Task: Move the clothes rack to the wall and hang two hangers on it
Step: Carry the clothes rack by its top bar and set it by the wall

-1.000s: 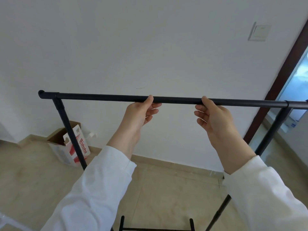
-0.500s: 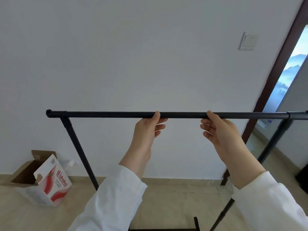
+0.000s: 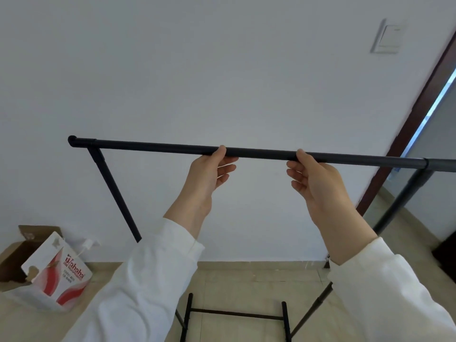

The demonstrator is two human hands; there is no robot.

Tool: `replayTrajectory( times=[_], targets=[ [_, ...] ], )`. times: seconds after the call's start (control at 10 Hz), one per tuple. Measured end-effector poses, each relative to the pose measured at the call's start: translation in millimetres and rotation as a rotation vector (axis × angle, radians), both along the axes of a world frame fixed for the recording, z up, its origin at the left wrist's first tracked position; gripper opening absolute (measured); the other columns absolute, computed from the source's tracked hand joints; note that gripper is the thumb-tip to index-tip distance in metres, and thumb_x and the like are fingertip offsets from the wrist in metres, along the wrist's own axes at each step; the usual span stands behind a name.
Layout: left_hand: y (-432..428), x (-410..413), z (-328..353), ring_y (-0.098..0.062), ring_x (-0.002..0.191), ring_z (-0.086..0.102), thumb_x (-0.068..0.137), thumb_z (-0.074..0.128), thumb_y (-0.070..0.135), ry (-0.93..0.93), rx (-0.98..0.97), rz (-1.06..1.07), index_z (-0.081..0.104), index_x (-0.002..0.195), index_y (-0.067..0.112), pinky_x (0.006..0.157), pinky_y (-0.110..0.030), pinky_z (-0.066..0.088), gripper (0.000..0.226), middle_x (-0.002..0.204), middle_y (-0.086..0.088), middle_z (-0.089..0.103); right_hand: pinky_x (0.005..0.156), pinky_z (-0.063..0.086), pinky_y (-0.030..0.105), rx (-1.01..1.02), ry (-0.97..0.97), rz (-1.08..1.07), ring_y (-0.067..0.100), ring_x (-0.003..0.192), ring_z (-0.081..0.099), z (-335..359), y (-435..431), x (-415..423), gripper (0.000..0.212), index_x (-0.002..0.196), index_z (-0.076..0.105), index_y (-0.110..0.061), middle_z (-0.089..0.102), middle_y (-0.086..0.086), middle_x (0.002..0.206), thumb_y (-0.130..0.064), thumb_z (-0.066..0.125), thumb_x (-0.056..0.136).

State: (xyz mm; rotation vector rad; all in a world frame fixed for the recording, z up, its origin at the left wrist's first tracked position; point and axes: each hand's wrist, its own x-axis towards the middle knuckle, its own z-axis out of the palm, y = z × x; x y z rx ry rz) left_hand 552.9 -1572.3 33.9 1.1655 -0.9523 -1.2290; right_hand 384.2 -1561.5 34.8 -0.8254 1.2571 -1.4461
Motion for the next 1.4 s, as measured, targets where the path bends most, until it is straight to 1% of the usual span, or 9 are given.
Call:
replayTrajectory(
  times=[0.2, 0.3, 0.4, 0.5, 0.6, 0.7, 0.9, 1.3, 1.4],
  targets=[
    [-50.5, 14.9, -0.4, -0.007, 0.078, 0.062, 0.093, 0.047, 0.030, 0.014, 0.008, -0.054, 0.060, 0.086, 0.021, 0.072, -0.019, 0.048, 0.017, 0.084, 0.006, 0.069, 0.065, 0.043, 0.020, 0.010, 0.018, -0.056, 0.007, 0.077, 0.059, 1.4, -39.8, 15.7, 0.015, 0.077, 0.057, -0.022, 0.063, -0.007, 0.074, -0.030, 0.052, 0.089],
    [-74.3, 24.6, -1.9, -0.007, 0.078, 0.063, 0.093, 0.047, 0.030, 0.006, 0.015, -0.102, 0.060, 0.087, 0.021, 0.070, -0.019, 0.048, 0.017, 0.083, 0.006, 0.069, 0.066, 0.043, 0.020, 0.023, 0.015, -0.108, 0.008, 0.077, 0.059, 1.4, -55.3, 26.6, 0.015, 0.077, 0.057, -0.022, 0.063, -0.007, 0.073, -0.030, 0.052, 0.089],
    [-93.4, 30.5, 0.3, -0.006, 0.078, 0.062, 0.093, 0.046, 0.030, -0.005, 0.016, -0.151, 0.060, 0.085, 0.022, 0.069, -0.018, 0.048, 0.018, 0.082, 0.006, 0.068, 0.065, 0.043, 0.020, 0.022, 0.014, -0.158, 0.007, 0.075, 0.059, 2.6, -68.7, 33.4, 0.014, 0.079, 0.058, -0.022, 0.063, -0.007, 0.072, -0.030, 0.053, 0.089],
    [-101.6, 30.1, 1.7, -0.006, 0.078, 0.062, 0.093, 0.046, 0.031, 0.013, 0.003, -0.160, 0.060, 0.084, 0.022, 0.070, -0.018, 0.048, 0.018, 0.083, 0.006, 0.069, 0.066, 0.044, 0.020, 0.017, 0.017, -0.175, 0.007, 0.075, 0.059, 5.7, -71.4, 34.3, 0.013, 0.079, 0.058, -0.022, 0.064, -0.007, 0.072, -0.030, 0.053, 0.088],
    [-127.2, 44.6, -3.7, -0.006, 0.078, 0.063, 0.092, 0.047, 0.031, 0.011, 0.021, -0.205, 0.060, 0.087, 0.021, 0.071, -0.019, 0.048, 0.018, 0.084, 0.006, 0.069, 0.067, 0.044, 0.020, 0.033, 0.008, -0.222, 0.007, 0.074, 0.059, 1.3, -91.9, 50.2, 0.013, 0.080, 0.058, -0.022, 0.064, -0.007, 0.072, -0.029, 0.053, 0.088],
    [-136.8, 48.4, -6.2, -0.006, 0.078, 0.063, 0.093, 0.047, 0.031, 0.020, 0.020, -0.226, 0.060, 0.090, 0.020, 0.071, -0.019, 0.048, 0.018, 0.085, 0.006, 0.069, 0.068, 0.045, 0.021, 0.041, 0.009, -0.232, 0.007, 0.075, 0.059, -1.9, -99.9, 53.2, 0.012, 0.080, 0.058, -0.022, 0.063, -0.007, 0.072, -0.029, 0.053, 0.088],
    [-155.1, 55.0, -14.2, -0.007, 0.078, 0.062, 0.093, 0.046, 0.030, 0.036, 0.047, -0.245, 0.058, 0.104, 0.014, 0.070, -0.019, 0.047, 0.023, 0.085, 0.005, 0.068, 0.068, 0.045, 0.021, 0.058, -0.002, -0.256, 0.007, 0.074, 0.058, -9.0, -113.7, 63.5, 0.013, 0.079, 0.058, -0.022, 0.063, -0.007, 0.071, -0.028, 0.053, 0.089],
    [-171.2, 58.7, -16.4, -0.008, 0.077, 0.062, 0.093, 0.046, 0.029, 0.046, 0.052, -0.246, 0.058, 0.099, 0.015, 0.070, -0.020, 0.047, 0.019, 0.085, 0.005, 0.068, 0.066, 0.045, 0.020, 0.055, -0.015, -0.275, 0.007, 0.073, 0.059, -12.2, -128.8, 68.5, 0.012, 0.080, 0.057, -0.022, 0.063, -0.007, 0.071, -0.029, 0.053, 0.089],
    [-171.8, 57.9, -16.4, -0.008, 0.077, 0.062, 0.093, 0.046, 0.030, 0.029, 0.046, -0.244, 0.058, 0.102, 0.014, 0.070, -0.020, 0.047, 0.022, 0.086, 0.005, 0.068, 0.065, 0.044, 0.020, 0.050, 0.002, -0.274, 0.007, 0.074, 0.059, -14.2, -130.2, 67.5, 0.013, 0.079, 0.057, -0.023, 0.063, -0.008, 0.072, -0.030, 0.052, 0.089]
  ],
)
